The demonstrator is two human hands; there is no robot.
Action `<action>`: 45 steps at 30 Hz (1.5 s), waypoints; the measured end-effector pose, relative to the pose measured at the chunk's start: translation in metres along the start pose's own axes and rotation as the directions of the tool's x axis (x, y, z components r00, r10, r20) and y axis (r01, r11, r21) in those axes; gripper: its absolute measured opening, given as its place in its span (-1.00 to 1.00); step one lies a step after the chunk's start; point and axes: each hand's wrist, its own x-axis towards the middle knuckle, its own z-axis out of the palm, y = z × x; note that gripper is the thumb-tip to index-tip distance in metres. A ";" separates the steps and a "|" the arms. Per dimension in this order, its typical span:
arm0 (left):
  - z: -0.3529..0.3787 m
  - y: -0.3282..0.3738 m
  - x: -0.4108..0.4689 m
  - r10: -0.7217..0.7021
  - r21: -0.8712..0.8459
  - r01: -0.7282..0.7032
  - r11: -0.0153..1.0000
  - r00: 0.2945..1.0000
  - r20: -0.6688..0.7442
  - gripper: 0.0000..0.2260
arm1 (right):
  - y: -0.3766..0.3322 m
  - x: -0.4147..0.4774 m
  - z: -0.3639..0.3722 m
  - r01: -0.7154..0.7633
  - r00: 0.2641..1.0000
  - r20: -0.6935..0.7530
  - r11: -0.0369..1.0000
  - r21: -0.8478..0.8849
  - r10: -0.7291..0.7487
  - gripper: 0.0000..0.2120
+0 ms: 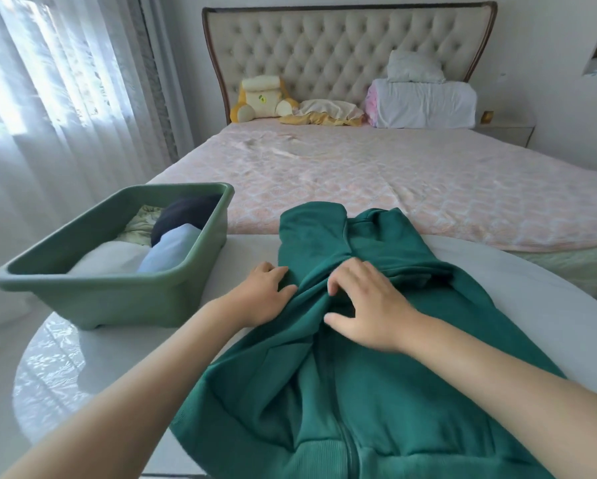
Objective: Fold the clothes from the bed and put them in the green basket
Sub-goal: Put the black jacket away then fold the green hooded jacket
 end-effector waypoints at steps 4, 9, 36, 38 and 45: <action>-0.009 -0.008 -0.041 -0.101 0.065 0.092 0.994 0.982 0.159 -0.60 | -0.036 -0.026 0.003 0.100 0.962 0.260 0.993 -0.061 -0.081 -0.47; -0.017 -0.009 -0.071 -0.196 0.087 0.178 0.980 0.930 0.311 -0.53 | -0.062 -0.069 0.029 0.157 0.945 0.298 0.986 -0.060 -0.132 -0.39; 0.006 0.060 -0.071 0.317 -0.322 -0.319 0.891 0.947 -0.059 -0.78 | -0.020 -0.074 -0.023 -0.557 0.829 0.320 0.727 0.401 0.459 -0.27; 0.019 0.050 -0.067 0.390 0.023 -0.390 0.921 0.914 -0.108 -0.71 | -0.019 -0.071 -0.026 -0.574 0.819 0.296 0.687 0.447 0.492 -0.33; 0.043 0.046 -0.081 0.129 0.345 -0.313 0.885 0.877 0.463 -0.10 | -0.006 -0.071 -0.021 -0.499 0.793 0.329 0.857 -0.130 0.512 -0.08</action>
